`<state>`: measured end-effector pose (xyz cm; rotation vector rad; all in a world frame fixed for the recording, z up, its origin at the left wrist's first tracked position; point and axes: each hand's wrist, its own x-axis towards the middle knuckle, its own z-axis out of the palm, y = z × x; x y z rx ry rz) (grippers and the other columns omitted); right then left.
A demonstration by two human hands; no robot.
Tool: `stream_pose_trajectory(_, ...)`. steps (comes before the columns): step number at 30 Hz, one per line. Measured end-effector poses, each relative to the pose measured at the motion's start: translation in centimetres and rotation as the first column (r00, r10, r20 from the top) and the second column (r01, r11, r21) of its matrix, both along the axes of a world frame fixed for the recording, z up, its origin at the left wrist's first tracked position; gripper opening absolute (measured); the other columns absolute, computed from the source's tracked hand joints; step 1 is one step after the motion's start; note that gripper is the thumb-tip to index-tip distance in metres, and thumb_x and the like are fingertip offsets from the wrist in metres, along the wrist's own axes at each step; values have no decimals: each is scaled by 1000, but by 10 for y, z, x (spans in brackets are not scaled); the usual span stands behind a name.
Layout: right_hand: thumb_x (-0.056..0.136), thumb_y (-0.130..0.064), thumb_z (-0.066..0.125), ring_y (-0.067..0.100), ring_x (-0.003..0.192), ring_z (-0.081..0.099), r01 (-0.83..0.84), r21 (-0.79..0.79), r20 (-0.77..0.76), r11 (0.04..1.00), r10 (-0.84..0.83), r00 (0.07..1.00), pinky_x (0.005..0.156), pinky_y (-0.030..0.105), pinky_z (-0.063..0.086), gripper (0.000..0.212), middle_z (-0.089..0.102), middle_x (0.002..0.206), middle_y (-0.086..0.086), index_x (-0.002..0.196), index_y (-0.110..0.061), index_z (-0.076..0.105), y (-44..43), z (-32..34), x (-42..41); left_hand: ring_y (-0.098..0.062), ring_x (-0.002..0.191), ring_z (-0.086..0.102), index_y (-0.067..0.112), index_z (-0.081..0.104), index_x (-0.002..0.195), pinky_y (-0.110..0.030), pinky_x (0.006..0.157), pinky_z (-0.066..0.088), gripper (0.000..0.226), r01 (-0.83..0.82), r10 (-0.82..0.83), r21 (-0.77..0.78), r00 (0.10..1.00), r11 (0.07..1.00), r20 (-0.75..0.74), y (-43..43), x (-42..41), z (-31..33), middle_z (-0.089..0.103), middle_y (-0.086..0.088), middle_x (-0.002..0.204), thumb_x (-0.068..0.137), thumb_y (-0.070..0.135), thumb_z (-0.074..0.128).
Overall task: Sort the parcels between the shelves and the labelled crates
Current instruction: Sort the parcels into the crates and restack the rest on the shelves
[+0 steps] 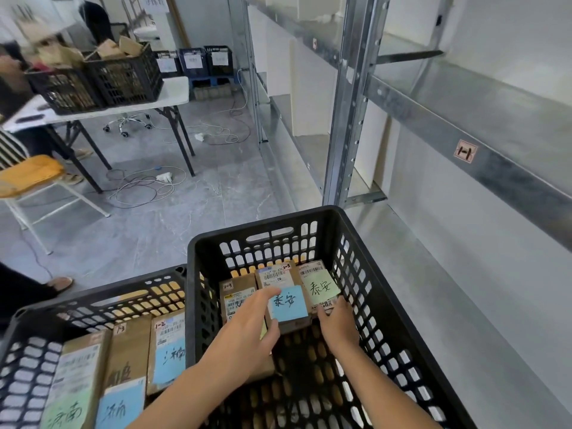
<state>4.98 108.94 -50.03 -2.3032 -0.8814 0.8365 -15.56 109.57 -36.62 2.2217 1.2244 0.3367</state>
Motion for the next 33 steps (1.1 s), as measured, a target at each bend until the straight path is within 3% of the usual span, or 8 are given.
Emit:
stream_pose_trajectory(3,95,-17,59,22,104,62,-154,-94,152,984,167,974,64,26,48,31,53,127,6,123,-13,47,-13,22,7,-3,138,39,42,27,143,-13,95,44,44,41,-41,-13,999,999,-9,0,1,10,33,17,155,103,36,44)
stream_pose_trajectory(6,96,-8,55,21,100,62,-297,-18,138,955,297,945,72,30,57,18,56,122,5,112,-14,50,-27,54,12,-5,131,45,37,31,143,-28,93,52,42,68,-68,2,997,998,-21,-1,1,23,37,12,154,103,34,45)
stream_pose_trajectory(10,96,-12,61,7,88,58,-364,136,223,921,330,917,71,24,61,28,57,111,-1,122,-18,51,-45,111,13,-9,130,46,34,32,143,-20,90,43,42,131,-130,35,991,991,-40,-9,-4,40,38,9,154,103,35,44)
stream_pose_trajectory(14,102,-24,51,3,95,58,-411,172,379,895,324,867,62,13,49,30,55,127,-2,131,-17,52,-72,159,3,-15,127,49,31,32,145,-23,93,45,45,175,-172,89,984,980,-48,-23,-18,58,40,10,150,102,34,45)
stream_pose_trajectory(19,102,-36,49,15,132,47,-437,145,455,888,332,826,106,30,41,51,43,149,-2,148,-16,41,-126,200,-28,-11,130,41,25,38,142,-27,106,39,41,270,-266,150,963,951,-45,-44,-47,78,42,6,147,102,30,46)
stream_pose_trajectory(21,99,-38,54,16,134,45,-452,139,484,881,338,807,109,32,38,53,43,149,-4,147,-18,41,-152,212,-45,-12,121,46,23,39,141,-27,100,41,41,295,-295,158,955,942,-26,-60,-55,85,42,6,145,102,30,47)
stream_pose_trajectory(28,97,-38,57,14,142,33,-385,147,618,911,219,755,118,33,27,60,37,156,-3,151,-22,36,-252,237,-97,-12,146,23,27,26,152,-27,115,17,57,424,-447,298,895,855,8,-129,-73,102,26,7,158,100,39,48)
stream_pose_trajectory(33,99,-34,54,16,134,41,-301,150,670,942,127,731,112,34,35,50,46,145,-3,146,-20,42,-327,256,-129,-12,150,14,25,21,155,-27,118,5,61,525,-564,391,826,756,-20,-175,-87,120,18,7,162,101,39,46)
